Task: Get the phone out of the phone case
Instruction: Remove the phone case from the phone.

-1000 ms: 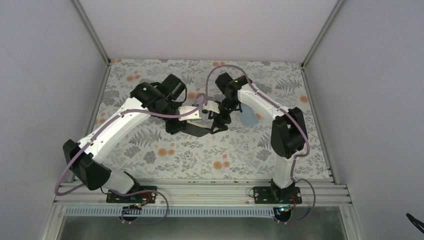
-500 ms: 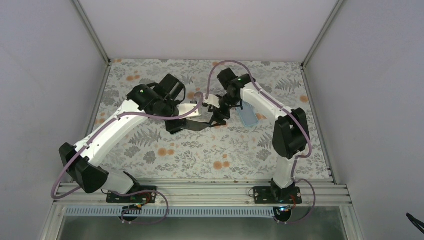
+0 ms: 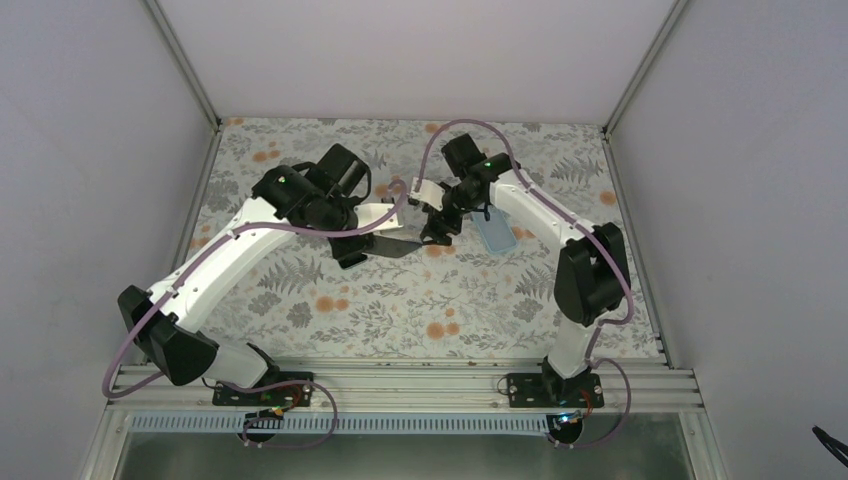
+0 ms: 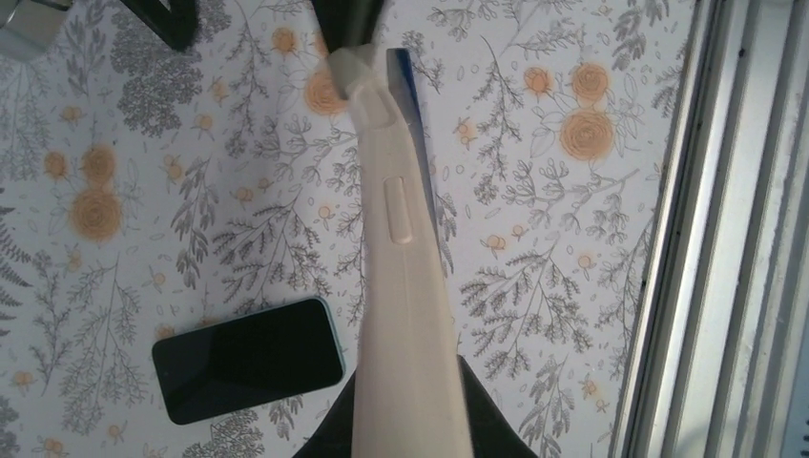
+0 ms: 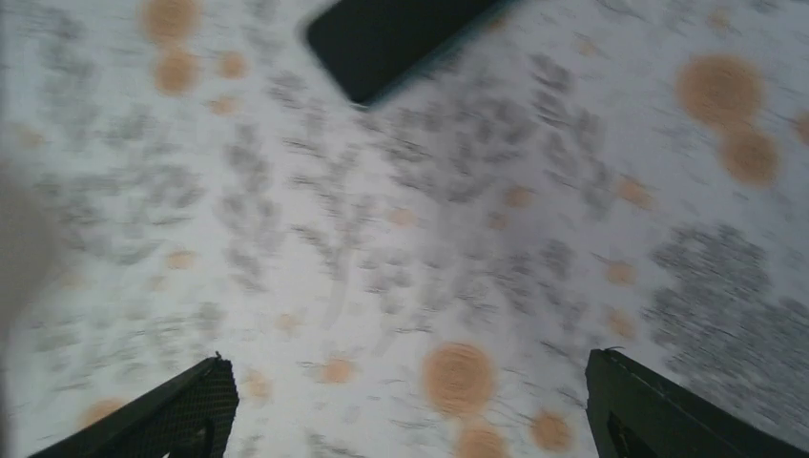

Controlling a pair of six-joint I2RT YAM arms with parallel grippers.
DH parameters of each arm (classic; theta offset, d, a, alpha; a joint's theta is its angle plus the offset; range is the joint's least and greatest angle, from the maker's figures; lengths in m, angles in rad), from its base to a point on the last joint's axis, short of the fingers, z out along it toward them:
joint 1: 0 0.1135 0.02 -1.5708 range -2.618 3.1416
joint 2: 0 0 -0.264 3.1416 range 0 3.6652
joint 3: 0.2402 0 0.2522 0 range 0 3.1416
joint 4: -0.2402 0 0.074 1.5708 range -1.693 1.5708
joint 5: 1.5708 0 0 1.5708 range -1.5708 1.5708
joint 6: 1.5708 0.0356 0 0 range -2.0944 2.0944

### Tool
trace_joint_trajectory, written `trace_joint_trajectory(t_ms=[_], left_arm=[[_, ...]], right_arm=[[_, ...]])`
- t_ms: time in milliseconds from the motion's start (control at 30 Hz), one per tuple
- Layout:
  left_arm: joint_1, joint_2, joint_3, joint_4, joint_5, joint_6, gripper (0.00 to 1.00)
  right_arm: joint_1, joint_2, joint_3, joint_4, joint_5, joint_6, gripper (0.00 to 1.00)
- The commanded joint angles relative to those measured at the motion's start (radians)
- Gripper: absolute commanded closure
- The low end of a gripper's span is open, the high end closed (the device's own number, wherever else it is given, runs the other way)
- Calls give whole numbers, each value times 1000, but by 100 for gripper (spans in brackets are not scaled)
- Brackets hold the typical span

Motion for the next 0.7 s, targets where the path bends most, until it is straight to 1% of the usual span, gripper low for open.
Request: trace_joint_trajectory(t_ms=[0, 167, 267, 333, 400, 467, 500, 567, 600, 667], left_arm=[[-55, -55, 47, -61, 297, 85, 98], [-54, -79, 74, -101, 265, 87, 98], [-52, -93, 64, -99, 237, 85, 98], [-53, -101, 35, -62, 191, 74, 98], [-50, -106, -24, -15, 101, 67, 98], [-42, -105, -79, 15, 56, 77, 98], [-36, -102, -100, 22, 48, 84, 98], [-26, -86, -121, 34, 37, 93, 98], [-20, -79, -124, 41, 34, 99, 98], [-3, -62, -118, 54, 38, 112, 98]], right_arm=[[-66, 70, 25, 212, 143, 38, 10], [-125, 81, 24, 200, 154, 19, 10], [-141, 73, 20, 190, 139, 6, 10], [-142, 63, 20, 153, 108, -18, 10], [-139, 36, 16, 77, 51, -43, 10], [-125, -19, -26, 25, 1, -77, 10], [-112, -59, -79, 13, -14, -93, 10], [-73, -135, -173, 27, -10, -105, 10], [-50, -200, -216, 34, -3, -104, 10], [-15, -246, -268, 31, 2, -92, 11]])
